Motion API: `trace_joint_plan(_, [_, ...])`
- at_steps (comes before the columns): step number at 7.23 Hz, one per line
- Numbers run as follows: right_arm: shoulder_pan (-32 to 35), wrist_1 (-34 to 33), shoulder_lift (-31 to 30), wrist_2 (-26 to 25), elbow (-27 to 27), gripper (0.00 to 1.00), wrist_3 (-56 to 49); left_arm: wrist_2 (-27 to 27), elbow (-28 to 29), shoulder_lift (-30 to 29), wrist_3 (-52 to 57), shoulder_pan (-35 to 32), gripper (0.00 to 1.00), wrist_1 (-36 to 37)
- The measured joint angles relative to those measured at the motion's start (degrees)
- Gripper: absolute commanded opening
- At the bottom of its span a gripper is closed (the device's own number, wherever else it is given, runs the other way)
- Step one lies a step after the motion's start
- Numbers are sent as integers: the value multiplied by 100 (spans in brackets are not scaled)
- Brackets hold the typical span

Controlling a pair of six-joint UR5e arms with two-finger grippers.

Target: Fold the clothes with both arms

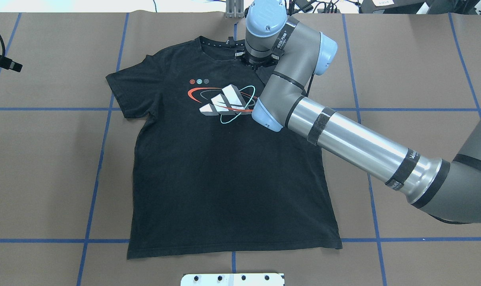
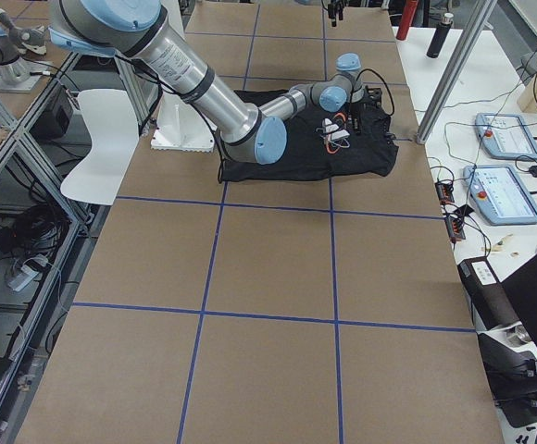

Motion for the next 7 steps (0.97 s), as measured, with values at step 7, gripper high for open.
trace_joint_plan(7, [597,-1395,-84,856,689,99,-1244,254,78,-512,-1718,665,100,-369])
